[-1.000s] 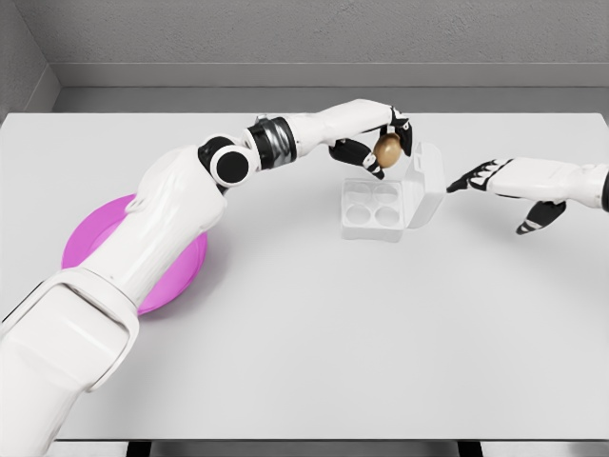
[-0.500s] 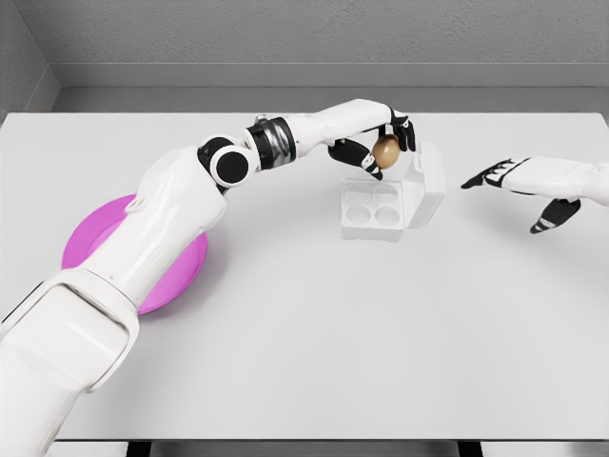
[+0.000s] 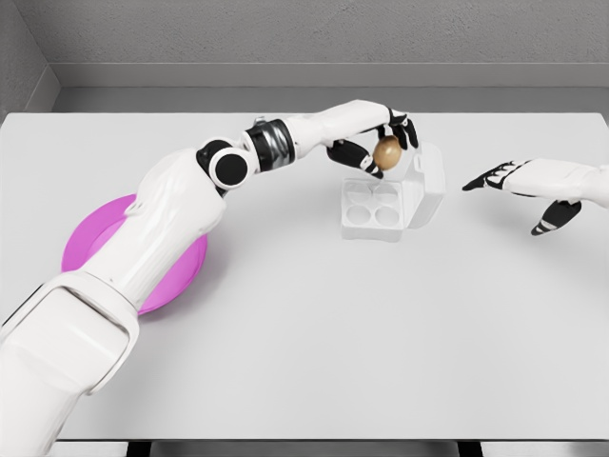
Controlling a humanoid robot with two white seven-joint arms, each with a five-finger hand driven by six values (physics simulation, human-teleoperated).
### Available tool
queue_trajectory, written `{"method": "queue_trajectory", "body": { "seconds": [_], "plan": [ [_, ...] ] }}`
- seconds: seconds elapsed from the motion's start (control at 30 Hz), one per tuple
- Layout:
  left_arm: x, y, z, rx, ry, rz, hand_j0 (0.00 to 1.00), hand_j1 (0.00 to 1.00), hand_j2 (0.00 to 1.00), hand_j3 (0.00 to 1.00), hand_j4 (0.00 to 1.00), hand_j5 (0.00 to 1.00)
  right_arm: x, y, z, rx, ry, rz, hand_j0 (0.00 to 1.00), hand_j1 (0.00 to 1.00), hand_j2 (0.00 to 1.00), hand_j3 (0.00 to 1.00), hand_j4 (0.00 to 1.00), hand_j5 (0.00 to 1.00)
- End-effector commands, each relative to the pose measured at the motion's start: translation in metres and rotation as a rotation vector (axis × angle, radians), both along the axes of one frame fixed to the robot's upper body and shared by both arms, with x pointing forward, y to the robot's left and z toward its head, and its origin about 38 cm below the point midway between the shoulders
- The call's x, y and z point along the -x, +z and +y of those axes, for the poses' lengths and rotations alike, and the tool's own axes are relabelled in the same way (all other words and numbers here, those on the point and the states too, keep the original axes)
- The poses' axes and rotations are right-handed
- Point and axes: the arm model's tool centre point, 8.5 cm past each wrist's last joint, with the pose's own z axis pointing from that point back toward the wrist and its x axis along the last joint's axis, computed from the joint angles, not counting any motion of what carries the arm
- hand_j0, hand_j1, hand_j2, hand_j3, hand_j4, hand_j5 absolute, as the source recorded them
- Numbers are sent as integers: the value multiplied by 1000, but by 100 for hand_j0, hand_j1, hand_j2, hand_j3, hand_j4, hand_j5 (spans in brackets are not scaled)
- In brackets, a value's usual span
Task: Pack egg into the box and close the box lid
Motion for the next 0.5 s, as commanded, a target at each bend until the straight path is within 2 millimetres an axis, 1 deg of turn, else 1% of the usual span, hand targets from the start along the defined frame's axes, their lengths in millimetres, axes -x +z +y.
{"method": "queue_trajectory", "body": {
  "seconds": [0.0,0.27,0.37,0.47],
  "plan": [
    [-1,2,1,13,6,3,59,59,59,59,59,59,0,1,-1,-4,-4,0,100,100,100,100,100,100],
    [-1,1,4,21,12,7,59,59,59,59,59,59,-1,1,0,-5,-3,-2,100,100,100,100,100,100],
    [2,-4,4,24,9,18,59,59,59,59,59,59,0,1,0,-4,-2,-2,100,100,100,100,100,100],
    [3,-5,4,28,4,16,59,59,59,59,59,59,0,1,0,-4,-2,-1,100,100,100,100,100,100]
  ]
}}
